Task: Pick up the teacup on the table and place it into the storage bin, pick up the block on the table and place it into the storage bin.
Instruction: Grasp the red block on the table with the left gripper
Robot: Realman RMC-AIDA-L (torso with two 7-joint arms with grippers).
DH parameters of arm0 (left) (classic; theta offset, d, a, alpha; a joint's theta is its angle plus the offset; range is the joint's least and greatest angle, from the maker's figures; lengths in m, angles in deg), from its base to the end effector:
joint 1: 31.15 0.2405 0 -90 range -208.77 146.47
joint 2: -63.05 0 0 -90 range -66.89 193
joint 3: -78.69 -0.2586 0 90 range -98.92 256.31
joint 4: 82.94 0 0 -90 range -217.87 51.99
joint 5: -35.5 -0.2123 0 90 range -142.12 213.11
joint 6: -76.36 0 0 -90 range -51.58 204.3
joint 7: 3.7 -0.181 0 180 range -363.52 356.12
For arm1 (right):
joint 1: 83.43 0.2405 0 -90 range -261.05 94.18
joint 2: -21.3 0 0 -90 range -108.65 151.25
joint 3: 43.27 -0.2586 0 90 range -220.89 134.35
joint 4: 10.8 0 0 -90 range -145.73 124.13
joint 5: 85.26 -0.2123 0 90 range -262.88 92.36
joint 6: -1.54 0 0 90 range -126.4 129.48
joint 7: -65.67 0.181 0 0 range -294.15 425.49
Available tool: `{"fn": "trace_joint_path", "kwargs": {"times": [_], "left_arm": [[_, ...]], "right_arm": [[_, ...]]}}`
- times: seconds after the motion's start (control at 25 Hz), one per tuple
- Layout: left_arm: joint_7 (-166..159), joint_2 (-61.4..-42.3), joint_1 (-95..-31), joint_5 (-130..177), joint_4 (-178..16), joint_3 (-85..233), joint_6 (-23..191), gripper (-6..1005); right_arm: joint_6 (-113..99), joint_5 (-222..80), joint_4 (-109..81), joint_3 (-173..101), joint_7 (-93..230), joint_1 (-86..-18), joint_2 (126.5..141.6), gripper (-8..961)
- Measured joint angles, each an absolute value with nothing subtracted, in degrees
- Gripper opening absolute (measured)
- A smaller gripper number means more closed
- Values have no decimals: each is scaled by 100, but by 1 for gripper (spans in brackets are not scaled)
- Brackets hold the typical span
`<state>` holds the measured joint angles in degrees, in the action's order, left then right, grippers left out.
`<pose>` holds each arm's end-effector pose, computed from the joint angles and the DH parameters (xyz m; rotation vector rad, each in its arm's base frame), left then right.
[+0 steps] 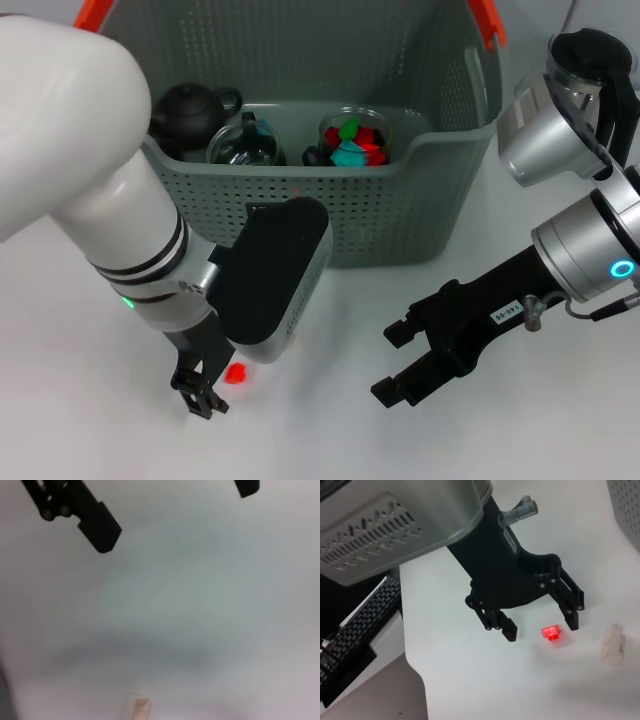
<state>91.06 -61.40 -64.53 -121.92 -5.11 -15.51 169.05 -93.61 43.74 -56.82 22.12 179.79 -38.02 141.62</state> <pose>-0.1944 0.3179 -0.0894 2.8739 -0.5892 -0.9595 0.1709 0.3371 -0.0875 2.8791 -0.7082 0.0742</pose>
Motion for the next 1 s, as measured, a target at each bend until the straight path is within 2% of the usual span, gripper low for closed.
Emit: {"fn": "trace_joint_path", "kwargs": {"times": [0.08,0.28,0.48,1.0], "left_arm": [[9106,-6140,-6471,-12181,-551,-1549,16891,879],[9105,-6140,-6479,-12190,-647,-1544,16834,788],[9136,-6140,-6500,-12197,-759,-1543,16717,609],[9292,-6140,-6712,-12184,-1175,-1509,16622,559]], "right_arm": [[-9358,4370,-5679,2212,17981,-3805,14162,947],[-9354,4367,-5666,2212,17984,-3804,14162,947],[-9318,4367,-5602,2214,17984,-3770,14162,947],[-9289,4367,-5561,2265,17978,-3791,14162,947]]}}
